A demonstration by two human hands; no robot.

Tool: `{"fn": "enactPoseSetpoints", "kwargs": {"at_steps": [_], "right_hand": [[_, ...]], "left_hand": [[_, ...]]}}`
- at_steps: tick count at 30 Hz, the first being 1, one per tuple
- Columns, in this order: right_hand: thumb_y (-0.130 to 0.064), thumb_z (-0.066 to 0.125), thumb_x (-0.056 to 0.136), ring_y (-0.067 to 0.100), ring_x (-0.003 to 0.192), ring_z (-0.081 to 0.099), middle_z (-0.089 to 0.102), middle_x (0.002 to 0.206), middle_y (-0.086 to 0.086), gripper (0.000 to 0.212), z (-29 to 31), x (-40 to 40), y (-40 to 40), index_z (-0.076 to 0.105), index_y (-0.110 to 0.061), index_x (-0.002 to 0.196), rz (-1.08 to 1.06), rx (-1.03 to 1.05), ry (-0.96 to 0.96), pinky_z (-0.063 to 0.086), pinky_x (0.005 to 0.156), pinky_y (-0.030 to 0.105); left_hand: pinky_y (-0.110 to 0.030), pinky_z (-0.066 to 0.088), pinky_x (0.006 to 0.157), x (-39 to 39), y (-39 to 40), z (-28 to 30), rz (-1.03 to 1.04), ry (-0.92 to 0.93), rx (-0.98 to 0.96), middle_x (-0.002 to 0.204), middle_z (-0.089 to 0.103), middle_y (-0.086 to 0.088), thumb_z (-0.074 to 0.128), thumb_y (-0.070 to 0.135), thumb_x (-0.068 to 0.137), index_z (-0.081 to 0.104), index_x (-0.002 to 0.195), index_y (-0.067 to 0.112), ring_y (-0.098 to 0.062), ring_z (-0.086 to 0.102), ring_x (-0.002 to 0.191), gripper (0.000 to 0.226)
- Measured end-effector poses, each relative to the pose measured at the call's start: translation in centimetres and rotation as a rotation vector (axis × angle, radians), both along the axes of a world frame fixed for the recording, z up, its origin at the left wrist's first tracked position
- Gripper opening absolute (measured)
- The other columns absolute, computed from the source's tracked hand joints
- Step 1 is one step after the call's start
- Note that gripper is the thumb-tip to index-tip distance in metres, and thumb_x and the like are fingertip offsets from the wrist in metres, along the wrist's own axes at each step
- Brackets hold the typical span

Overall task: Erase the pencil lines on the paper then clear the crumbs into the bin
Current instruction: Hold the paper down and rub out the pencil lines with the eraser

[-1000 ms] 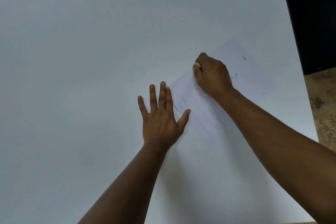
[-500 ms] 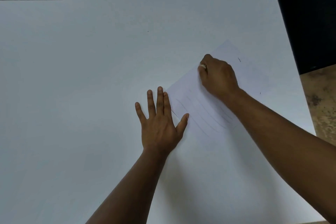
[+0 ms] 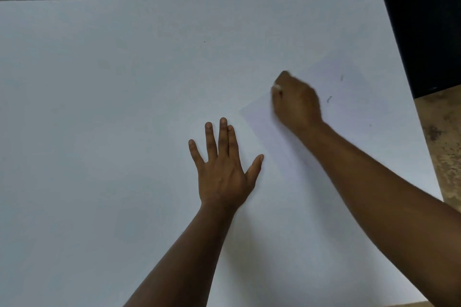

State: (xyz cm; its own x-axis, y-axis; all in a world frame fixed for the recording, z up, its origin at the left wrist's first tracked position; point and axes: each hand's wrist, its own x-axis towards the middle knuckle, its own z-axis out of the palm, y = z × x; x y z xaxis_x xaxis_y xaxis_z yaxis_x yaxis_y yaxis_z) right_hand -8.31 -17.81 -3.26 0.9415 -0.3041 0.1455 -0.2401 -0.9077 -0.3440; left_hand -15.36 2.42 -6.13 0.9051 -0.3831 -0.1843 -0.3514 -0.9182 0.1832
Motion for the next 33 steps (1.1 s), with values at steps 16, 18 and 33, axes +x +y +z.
{"fn": "enactPoseSetpoints", "kwargs": {"at_steps": [16, 18, 33], "right_hand": [[-0.024, 0.06, 0.098, 0.008, 0.063, 0.058, 0.061, 0.071, -0.01, 0.011, 0.6, -4.7, 4.7, 0.067, -0.019, 0.104, 0.254, 0.566, 0.124, 0.048, 0.06, 0.015], [-0.026, 0.062, 0.096, 0.009, 0.072, 0.063, 0.066, 0.078, -0.011, 0.014, 0.6, -5.1, 5.3, 0.068, -0.023, 0.108, 0.255, 0.634, 0.171, 0.053, 0.066, 0.016], [-0.017, 0.046, 0.092, 0.028, 0.057, 0.055, 0.058, 0.067, 0.008, 0.017, 0.4, -1.2, 1.0, 0.056, -0.005, 0.086, 0.133, 0.135, 0.023, 0.049, 0.055, 0.038]], "left_hand": [[-0.062, 0.009, 0.125, -0.1, 0.4, -0.7, 0.045, -0.075, -0.107, 0.172, 0.004, -0.01, 0.02, 0.067, 0.102, 0.009, 0.163, 0.009, -0.03, -0.004, 0.159, 0.085], [-0.062, 0.009, 0.125, 0.0, 0.5, -0.8, 0.022, -0.075, -0.088, 0.172, 0.007, -0.009, 0.02, 0.066, 0.102, 0.014, 0.163, 0.01, -0.03, -0.002, 0.159, 0.083], [-0.061, -0.002, 0.125, -0.1, 0.4, -0.5, 0.007, 0.009, -0.027, 0.172, -0.003, -0.003, 0.011, 0.069, 0.1, 0.006, 0.163, 0.013, -0.026, -0.016, 0.157, 0.084]]}}
